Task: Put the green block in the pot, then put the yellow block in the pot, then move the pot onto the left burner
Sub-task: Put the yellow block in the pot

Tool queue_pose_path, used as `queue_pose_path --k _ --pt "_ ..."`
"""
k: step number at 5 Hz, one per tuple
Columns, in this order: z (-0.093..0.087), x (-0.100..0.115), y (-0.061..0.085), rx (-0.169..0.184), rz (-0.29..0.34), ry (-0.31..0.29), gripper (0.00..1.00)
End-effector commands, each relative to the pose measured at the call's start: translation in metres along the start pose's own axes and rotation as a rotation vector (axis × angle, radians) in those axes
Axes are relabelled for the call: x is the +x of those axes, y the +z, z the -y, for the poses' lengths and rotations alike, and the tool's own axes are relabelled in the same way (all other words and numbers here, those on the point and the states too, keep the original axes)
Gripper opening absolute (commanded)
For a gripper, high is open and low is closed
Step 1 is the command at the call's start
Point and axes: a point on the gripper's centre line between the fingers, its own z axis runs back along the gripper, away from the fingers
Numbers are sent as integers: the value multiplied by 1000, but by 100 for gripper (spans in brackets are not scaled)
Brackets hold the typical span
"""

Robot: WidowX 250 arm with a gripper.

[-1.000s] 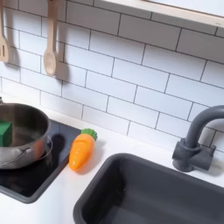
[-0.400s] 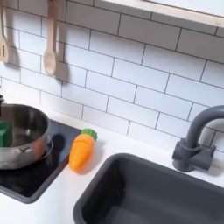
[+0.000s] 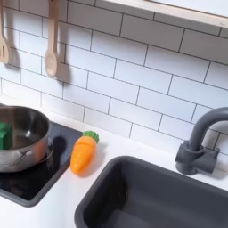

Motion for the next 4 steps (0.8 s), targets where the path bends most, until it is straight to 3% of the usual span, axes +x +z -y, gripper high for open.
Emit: queue_pose_path --k 1,2,4 --pt "-25 -9 -6 30 -20 58 100" --pt "-36 -9 -1 48 -8 89 100" --pt "-45 -14 -15 60 -56 112 100"
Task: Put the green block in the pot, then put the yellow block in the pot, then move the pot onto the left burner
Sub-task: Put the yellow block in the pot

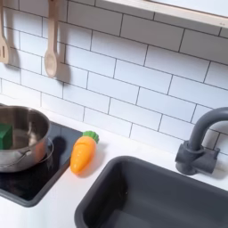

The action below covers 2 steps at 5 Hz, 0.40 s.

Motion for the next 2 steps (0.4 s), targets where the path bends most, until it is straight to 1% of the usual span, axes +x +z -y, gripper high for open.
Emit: queue_pose_path --k 1,2 --pt "-7 0 -16 18 -40 11 100" --pt "-5 3 -22 17 -60 14 100"
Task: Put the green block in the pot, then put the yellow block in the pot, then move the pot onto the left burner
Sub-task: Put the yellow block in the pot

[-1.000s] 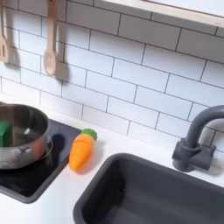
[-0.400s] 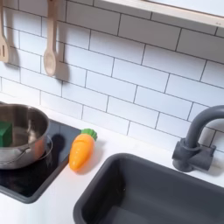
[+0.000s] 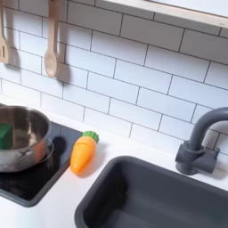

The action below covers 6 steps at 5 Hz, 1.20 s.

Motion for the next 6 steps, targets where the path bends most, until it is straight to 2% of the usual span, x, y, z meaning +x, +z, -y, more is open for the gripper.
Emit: queue_pose_path --k 1,2,3,5,6 --pt "0 2 -12 5 -36 8 100" --pt "-7 5 -15 19 -38 23 100" --pt "-11 6 -25 19 -64 28 100" --pt "-9 7 -18 11 -37 19 100" --pt "-2 11 -25 35 -51 -8 100"
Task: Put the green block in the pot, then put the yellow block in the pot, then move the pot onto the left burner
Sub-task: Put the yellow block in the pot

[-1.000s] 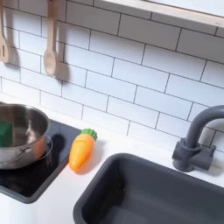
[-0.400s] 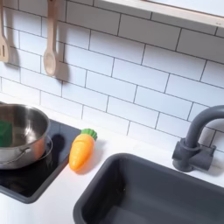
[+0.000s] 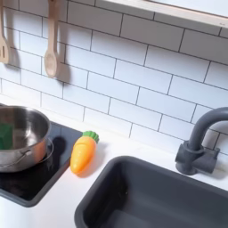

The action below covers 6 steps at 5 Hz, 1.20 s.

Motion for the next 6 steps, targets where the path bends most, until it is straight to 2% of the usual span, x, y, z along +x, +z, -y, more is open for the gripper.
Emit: queue_pose_path --k 1,3,6 --pt "5 4 -2 10 8 -19 100" --pt "16 17 2 10 15 -36 100" --pt "14 29 -1 2 -4 -26 100"
